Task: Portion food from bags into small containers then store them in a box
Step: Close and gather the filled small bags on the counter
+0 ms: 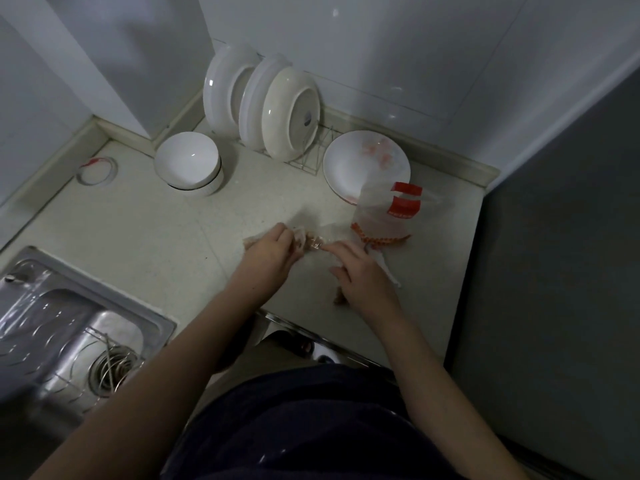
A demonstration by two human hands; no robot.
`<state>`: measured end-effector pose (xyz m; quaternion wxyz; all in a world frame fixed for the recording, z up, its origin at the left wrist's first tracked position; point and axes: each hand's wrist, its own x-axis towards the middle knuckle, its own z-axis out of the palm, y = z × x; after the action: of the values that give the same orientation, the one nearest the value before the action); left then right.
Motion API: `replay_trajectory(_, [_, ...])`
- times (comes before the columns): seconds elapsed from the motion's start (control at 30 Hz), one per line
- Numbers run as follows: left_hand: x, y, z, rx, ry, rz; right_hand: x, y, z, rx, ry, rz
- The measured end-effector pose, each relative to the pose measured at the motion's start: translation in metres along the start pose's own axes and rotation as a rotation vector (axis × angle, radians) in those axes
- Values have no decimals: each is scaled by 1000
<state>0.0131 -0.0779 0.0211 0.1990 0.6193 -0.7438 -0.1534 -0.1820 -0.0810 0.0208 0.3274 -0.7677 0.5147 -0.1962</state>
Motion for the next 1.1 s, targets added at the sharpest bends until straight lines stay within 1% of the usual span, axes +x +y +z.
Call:
replay_trajectory(0.13, [-14, 6, -20, -63, 10, 113, 1, -9, -1, 166, -32, 63])
replay_trajectory(0.23, [-22, 13, -22, -104, 7, 125, 1, -10, -2, 226, 7, 52])
replay_trajectory(0.4, [-31, 23, -20, -269, 65, -7, -1, -11, -3, 139, 61, -11])
replay_trajectory(0.5, [-37, 25, -20, -417, 122, -164, -2, -14, -4, 78, 74, -59])
replay_trajectory(0.53, [-39, 25, -20, -432, 145, -187, -2, -16, -4, 65, 83, -77])
replay_trajectory(0.7, [-42, 18, -24, -287, 209, -108, -3, -23, -8, 2, 151, -151])
replay_trajectory(0.9, [-44, 20, -23, -247, 212, -102, -5, -27, -9, -132, 201, -143])
replay_trajectory(1.1, [-47, 26, -25, -208, 197, -114, -6, -28, -9, -262, 175, -164])
